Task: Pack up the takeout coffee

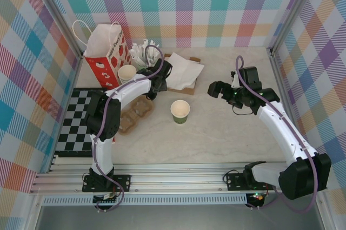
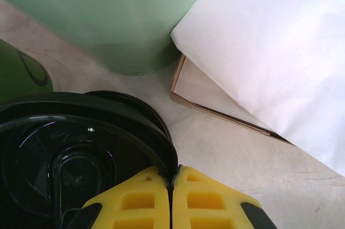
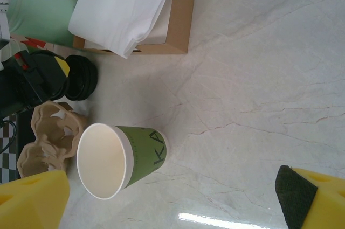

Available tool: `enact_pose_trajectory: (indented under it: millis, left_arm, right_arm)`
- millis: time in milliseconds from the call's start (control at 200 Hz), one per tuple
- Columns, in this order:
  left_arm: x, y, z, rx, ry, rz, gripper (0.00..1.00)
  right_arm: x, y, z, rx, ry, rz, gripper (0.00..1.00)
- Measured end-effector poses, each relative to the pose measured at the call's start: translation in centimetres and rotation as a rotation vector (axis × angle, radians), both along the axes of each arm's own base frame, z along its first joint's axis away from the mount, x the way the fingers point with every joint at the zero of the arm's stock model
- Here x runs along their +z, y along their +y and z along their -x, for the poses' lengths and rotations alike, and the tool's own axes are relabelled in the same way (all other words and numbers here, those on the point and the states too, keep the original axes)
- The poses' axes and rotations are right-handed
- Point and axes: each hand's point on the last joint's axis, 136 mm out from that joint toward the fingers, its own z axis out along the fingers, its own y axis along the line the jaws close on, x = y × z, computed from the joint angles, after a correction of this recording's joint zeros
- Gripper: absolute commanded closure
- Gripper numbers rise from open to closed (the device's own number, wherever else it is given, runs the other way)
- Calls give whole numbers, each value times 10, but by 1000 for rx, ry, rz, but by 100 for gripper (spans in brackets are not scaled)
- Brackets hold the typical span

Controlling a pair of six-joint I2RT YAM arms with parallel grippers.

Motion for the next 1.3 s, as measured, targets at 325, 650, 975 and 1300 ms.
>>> enact_pose_trajectory:
  millis: [325,650,975,1300]
  left_arm:
    - [33,-8,0,-62,-30,106,100]
    - [108,-13,21,-77,-155,288,100]
    - [80,-27,34,-171,-94,327,100]
    - [133,-82,110,-802,-244,238,100]
  right_arm:
    - [12,-2,1,-30,-49,-30,0]
    - [17,20,0,59,-144,-139,0]
    - [26,32,-1,132,-195,-165,0]
    - [64,65,-14,283,-122,-255,13]
